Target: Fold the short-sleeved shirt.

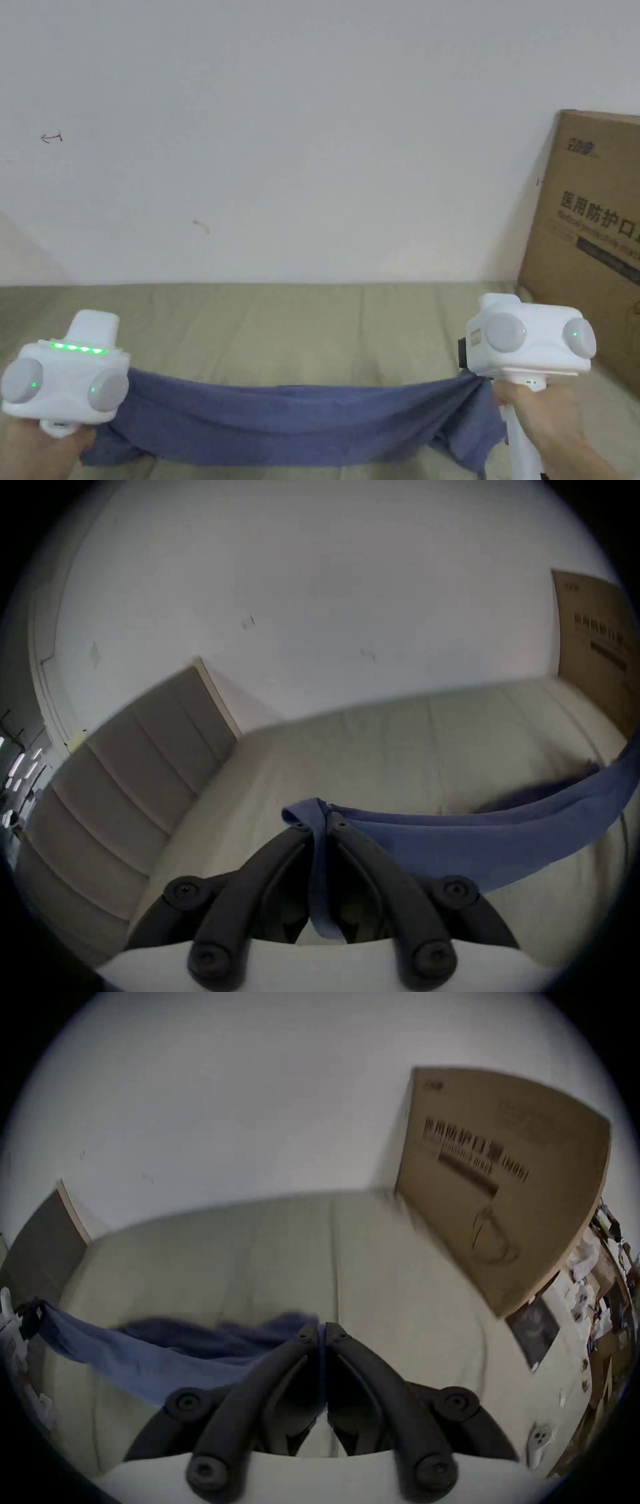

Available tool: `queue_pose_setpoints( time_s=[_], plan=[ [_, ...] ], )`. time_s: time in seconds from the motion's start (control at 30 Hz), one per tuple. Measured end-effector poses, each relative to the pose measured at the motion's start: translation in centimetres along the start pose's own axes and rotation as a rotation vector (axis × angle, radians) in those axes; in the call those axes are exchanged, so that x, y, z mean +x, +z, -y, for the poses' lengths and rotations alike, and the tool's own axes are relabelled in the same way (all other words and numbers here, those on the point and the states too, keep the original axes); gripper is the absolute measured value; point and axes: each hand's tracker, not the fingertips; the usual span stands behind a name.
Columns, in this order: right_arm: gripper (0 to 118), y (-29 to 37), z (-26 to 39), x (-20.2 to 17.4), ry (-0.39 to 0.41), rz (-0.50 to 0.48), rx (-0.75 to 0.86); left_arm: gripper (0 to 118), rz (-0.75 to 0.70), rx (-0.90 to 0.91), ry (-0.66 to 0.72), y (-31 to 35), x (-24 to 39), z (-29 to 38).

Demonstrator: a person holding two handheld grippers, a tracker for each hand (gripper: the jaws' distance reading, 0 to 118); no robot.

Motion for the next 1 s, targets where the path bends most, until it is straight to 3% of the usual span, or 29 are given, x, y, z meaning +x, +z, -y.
queue_pose_setpoints(
  time_s=[0.2,0.47,0.83,1.0],
  plan=[
    [2,-0.6,4.5,2.0,-0.007,-0.006,-0.071,4,0.035,-0.088,-0.009,2.0,-0.2,5.2],
    [2,9.9,13.3,6.2,-0.048,-0.061,-0.082,4,0.115,-0.09,-0.007,12.7,-4.5,11.6],
    [2,24.8,33.1,9.7,-0.133,-0.107,-0.134,3,0.157,-0.137,0.041,28.8,-10.7,26.2],
    [2,29.0,38.1,10.5,-0.109,-0.107,-0.146,4,0.172,-0.164,0.017,34.1,-12.1,30.6]
  ],
)
